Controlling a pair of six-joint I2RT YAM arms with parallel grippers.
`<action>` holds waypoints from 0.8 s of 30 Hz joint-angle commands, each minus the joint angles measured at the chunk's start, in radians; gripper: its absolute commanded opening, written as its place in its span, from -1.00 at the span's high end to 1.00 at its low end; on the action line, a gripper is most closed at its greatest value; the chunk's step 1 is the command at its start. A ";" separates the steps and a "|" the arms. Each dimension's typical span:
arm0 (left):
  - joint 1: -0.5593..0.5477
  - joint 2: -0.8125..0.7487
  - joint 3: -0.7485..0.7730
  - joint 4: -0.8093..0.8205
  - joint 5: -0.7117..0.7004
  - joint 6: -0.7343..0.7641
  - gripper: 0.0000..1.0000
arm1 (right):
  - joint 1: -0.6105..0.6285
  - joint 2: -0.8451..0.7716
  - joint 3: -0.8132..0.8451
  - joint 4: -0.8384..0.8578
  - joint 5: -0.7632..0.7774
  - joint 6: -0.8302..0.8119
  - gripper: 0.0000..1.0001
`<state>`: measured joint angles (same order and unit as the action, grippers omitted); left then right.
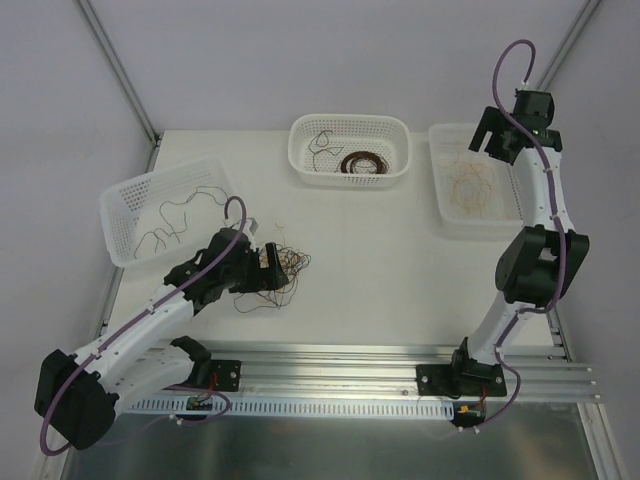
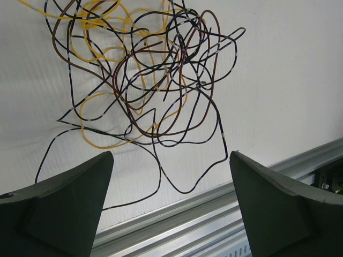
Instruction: Untangle the cables
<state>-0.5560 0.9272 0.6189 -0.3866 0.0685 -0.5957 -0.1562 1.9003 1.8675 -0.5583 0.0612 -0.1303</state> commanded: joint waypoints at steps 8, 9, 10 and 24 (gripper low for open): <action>-0.004 0.053 0.056 0.009 -0.055 0.007 -0.77 | 0.188 -0.456 -0.428 -0.011 -0.145 0.181 -0.94; -0.004 0.074 0.065 0.011 -0.061 0.014 -0.77 | 0.205 -0.484 -0.471 0.006 -0.203 0.188 -0.95; -0.002 0.087 0.085 0.009 -0.064 0.020 -0.75 | 0.227 -0.509 -0.505 0.023 -0.227 0.195 -0.95; -0.019 0.430 0.272 0.071 -0.046 0.050 -0.57 | 0.592 -0.719 -0.893 0.256 -0.359 0.202 -0.94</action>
<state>-0.5579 1.2858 0.8387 -0.3538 0.0212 -0.5579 0.4141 1.2385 0.9894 -0.4122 -0.2695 0.0540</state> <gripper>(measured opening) 0.793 0.973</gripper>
